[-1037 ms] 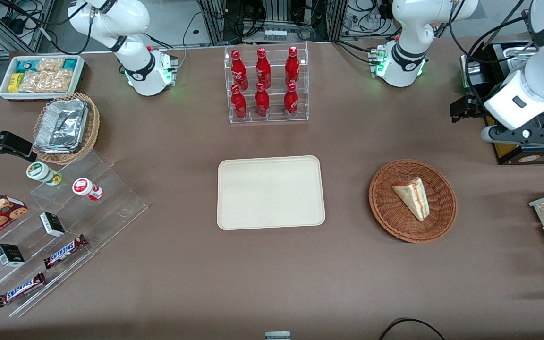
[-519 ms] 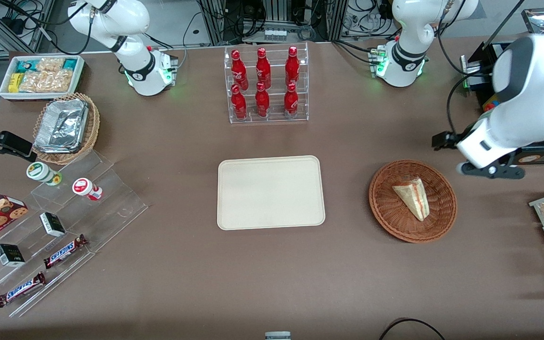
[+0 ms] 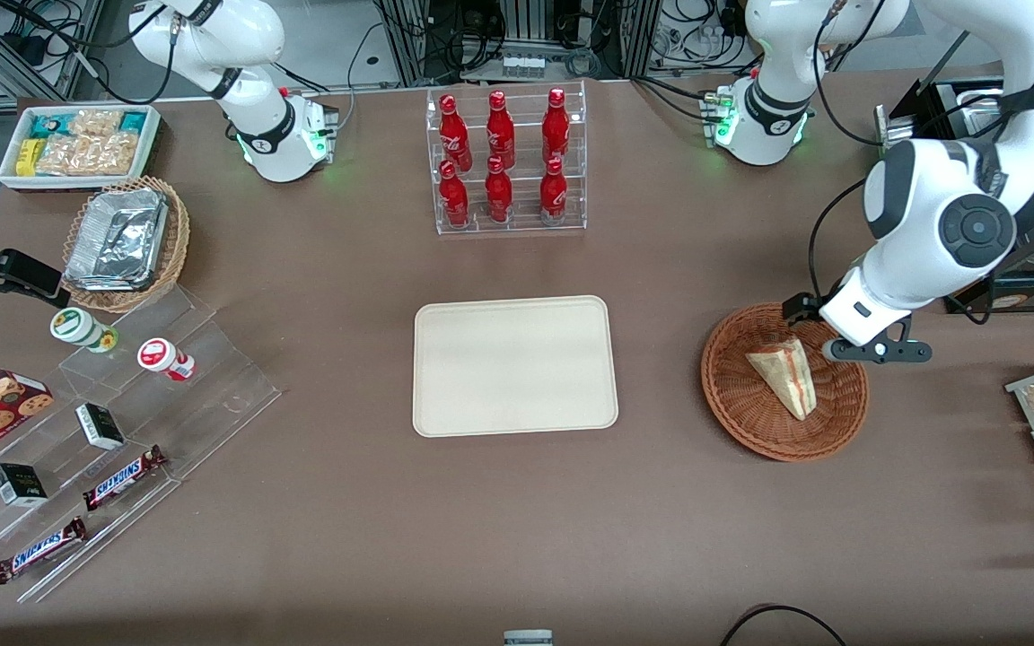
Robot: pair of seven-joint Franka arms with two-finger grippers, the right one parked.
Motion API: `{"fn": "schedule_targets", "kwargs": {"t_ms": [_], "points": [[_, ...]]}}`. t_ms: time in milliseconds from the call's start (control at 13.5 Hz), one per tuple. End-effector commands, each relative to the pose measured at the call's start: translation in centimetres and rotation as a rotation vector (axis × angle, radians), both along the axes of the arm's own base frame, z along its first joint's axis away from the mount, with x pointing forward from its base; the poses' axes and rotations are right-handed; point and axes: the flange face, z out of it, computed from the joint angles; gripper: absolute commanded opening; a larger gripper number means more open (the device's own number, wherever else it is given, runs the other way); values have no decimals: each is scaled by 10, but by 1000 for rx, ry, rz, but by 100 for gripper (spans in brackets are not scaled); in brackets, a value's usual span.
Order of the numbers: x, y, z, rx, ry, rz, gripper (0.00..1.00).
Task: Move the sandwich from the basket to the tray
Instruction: 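Lower the open left gripper over the wrapped sandwich and close it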
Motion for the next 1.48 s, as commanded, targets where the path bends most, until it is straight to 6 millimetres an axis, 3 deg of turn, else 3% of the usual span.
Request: {"fn": "schedule_targets", "kwargs": {"t_ms": [0,148,444,1407], "points": [[1,-11,-18,-5,-63,229,100],[3,-20,-33,-1,-75,395,100],[2,-19,-50,-8,-102,586,100],[8,-5,-118,31,-71,572,100]]}}
